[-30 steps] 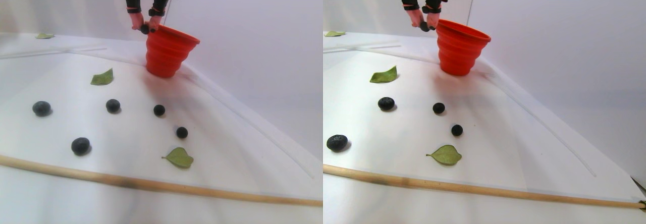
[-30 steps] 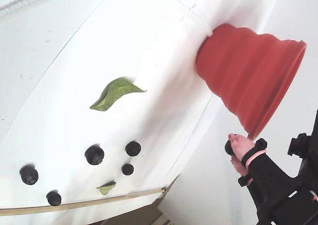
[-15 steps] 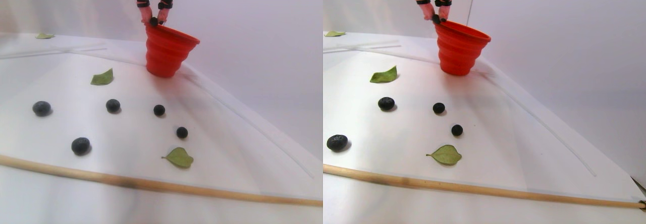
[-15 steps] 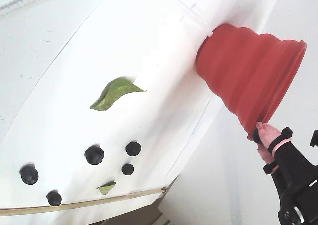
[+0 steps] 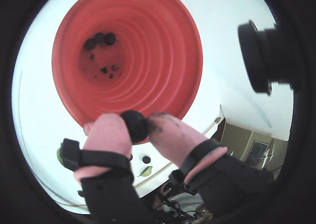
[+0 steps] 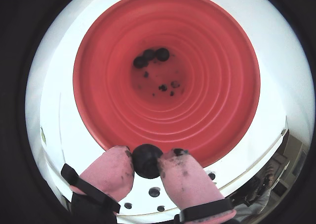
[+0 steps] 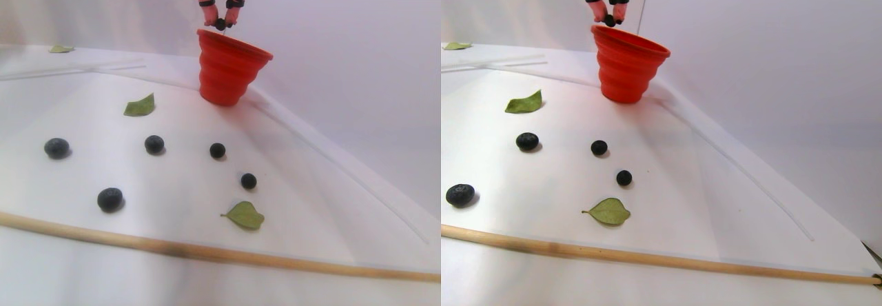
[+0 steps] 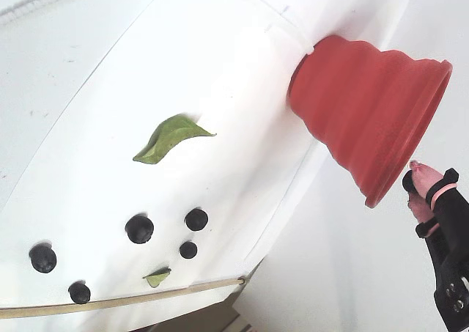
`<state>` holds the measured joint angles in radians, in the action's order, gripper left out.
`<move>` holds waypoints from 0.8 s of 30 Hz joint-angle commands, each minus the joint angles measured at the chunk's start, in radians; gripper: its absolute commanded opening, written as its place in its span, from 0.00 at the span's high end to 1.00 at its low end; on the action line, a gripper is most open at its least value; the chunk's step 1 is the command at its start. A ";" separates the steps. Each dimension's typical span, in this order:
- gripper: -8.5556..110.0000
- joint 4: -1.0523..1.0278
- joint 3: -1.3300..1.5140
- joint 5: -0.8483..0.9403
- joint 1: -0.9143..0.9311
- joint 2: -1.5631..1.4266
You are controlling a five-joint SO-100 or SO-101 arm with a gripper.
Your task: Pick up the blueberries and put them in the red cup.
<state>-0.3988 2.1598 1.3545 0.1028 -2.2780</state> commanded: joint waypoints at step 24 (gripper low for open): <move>0.80 -0.026 -0.035 0.020 0.057 -0.086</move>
<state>-0.4172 2.1307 1.3729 0.1411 -2.2427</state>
